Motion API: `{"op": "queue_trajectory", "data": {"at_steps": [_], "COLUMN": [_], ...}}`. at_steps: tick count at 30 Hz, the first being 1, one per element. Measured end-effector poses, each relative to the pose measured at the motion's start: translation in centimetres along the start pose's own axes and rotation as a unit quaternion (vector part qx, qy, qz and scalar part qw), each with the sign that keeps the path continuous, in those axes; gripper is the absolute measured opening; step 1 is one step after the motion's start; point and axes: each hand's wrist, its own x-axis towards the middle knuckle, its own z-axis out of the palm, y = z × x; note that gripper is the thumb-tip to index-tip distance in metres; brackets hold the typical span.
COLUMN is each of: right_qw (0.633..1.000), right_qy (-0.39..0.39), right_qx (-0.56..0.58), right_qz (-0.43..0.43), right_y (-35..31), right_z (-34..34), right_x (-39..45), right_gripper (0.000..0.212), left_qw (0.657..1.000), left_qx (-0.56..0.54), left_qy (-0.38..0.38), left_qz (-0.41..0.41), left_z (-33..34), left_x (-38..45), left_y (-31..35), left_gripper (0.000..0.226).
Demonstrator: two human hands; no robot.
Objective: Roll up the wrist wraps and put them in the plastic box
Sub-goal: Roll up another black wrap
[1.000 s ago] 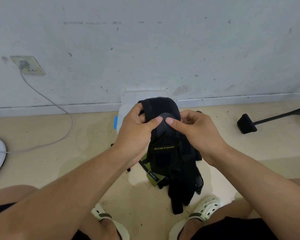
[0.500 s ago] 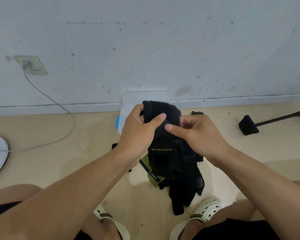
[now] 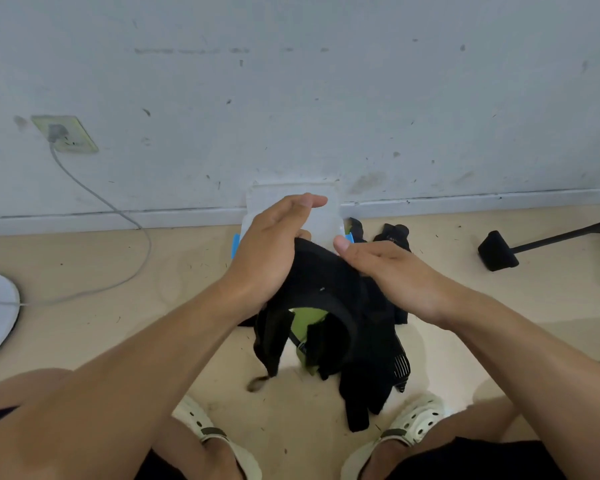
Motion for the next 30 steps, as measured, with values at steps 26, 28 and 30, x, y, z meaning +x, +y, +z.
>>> {"op": "queue_trajectory", "data": {"at_steps": [26, 28, 30], "right_qw": [0.903, 0.901, 0.902], "right_qy": [0.095, 0.107, 0.11], "right_qx": [0.405, 0.407, 0.406], "right_qz": [-0.11, -0.107, -0.103], "right_y": [-1.0, -1.0, -1.0], "right_z": [-1.3, -1.2, -1.2], "right_x": [-0.5, -0.5, -0.5], "right_gripper": [0.061, 0.059, 0.057], "left_qw": [0.986, 0.968, 0.961], "left_qx": [0.059, 0.137, 0.153], "left_qy": [-0.077, -0.08, -0.058], "left_qz": [0.137, 0.195, 0.222], "left_z": [1.0, 1.2, 1.3], "left_x": [-1.2, -1.3, -1.1], "left_y": [-1.4, -1.9, -2.2], "left_gripper": [0.084, 0.096, 0.089]}}
